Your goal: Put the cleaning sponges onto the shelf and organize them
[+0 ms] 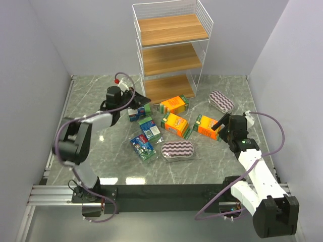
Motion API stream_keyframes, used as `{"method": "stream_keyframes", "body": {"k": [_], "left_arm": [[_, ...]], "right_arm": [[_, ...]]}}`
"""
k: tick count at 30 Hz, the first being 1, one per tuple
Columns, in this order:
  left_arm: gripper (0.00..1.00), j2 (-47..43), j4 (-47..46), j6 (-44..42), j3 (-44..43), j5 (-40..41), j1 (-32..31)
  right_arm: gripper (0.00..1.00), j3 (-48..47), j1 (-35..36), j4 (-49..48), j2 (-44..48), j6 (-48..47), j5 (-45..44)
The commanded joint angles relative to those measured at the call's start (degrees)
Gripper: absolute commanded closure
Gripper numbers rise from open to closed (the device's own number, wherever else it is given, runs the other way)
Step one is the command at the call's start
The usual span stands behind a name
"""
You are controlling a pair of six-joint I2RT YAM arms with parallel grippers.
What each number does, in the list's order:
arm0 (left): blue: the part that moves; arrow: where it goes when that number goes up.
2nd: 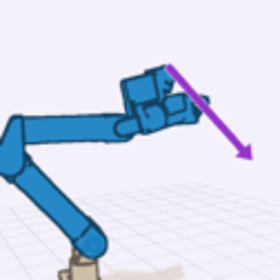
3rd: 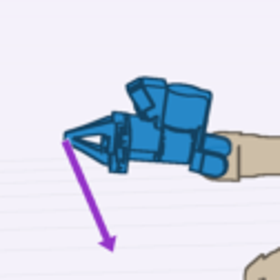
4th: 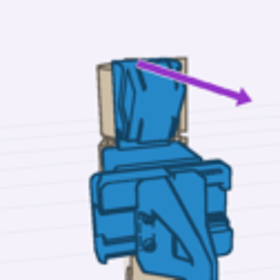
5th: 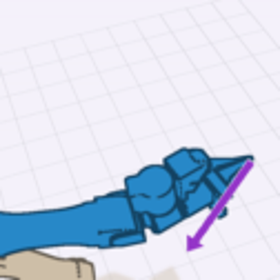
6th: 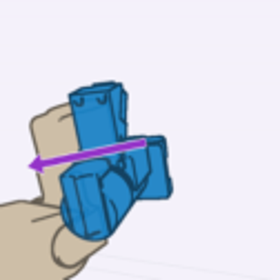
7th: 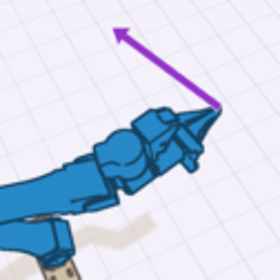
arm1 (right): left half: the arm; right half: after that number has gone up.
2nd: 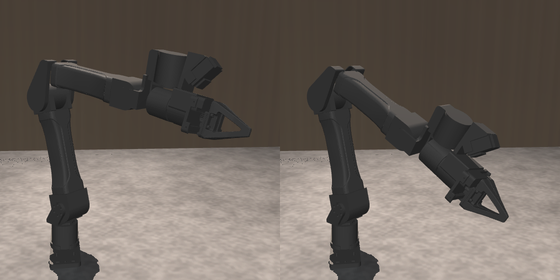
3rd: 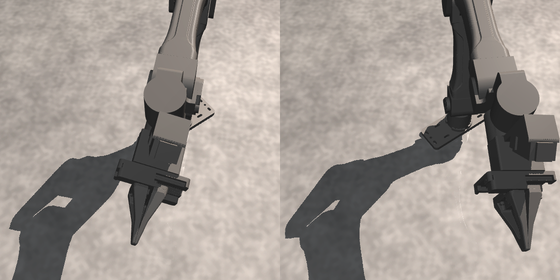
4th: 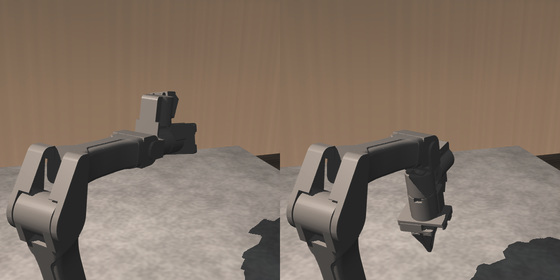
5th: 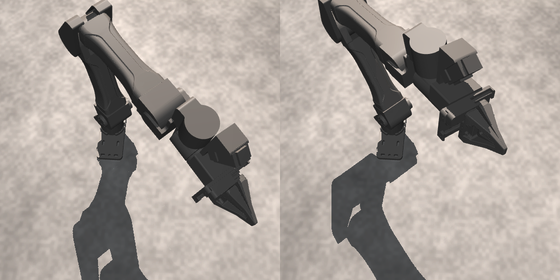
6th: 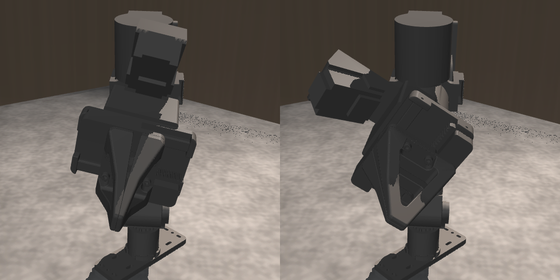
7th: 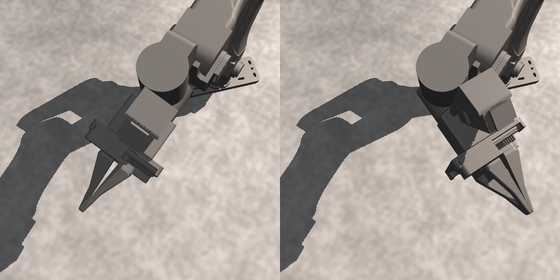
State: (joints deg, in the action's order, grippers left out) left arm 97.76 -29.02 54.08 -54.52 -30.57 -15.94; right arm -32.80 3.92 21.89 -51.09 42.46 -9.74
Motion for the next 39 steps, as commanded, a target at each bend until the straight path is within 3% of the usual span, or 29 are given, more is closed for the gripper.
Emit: {"method": "stream_keyframes", "body": {"k": [1,14,24,29,34,39], "left_arm": [[0.99,5.94,-9.12,4.27,-6.55,-0.81,-0.23],[0.99,20.72,-1.13,1.64,-26.76,1.83,0.39],[0.99,22.04,0.46,0.58,-28.97,0.7,3.9],[0.99,22.48,4.58,-2.4,-31.69,1.39,4.6],[0.99,23.01,2.12,-0.56,-31.87,-1.86,5.31],[0.99,13.56,-4.73,0.06,-22.93,-2.22,4.35]], "right_arm": [[0.03,0.54,-0.41,-1.76,-0.58,-0.97,0.77],[0.02,-0.51,-0.58,-10.29,-8.67,-2.64,4.29],[0.04,-0.25,-0.67,-13.63,-12.71,-4.22,9.56],[0.05,-1.04,-0.58,-14.07,-14.56,-4.58,9.56],[0.06,-2.1,-0.58,-12.66,-15.36,-4.67,7.8],[0.07,-2.27,-0.58,-12.31,-14.04,-4.05,5.09]]}}
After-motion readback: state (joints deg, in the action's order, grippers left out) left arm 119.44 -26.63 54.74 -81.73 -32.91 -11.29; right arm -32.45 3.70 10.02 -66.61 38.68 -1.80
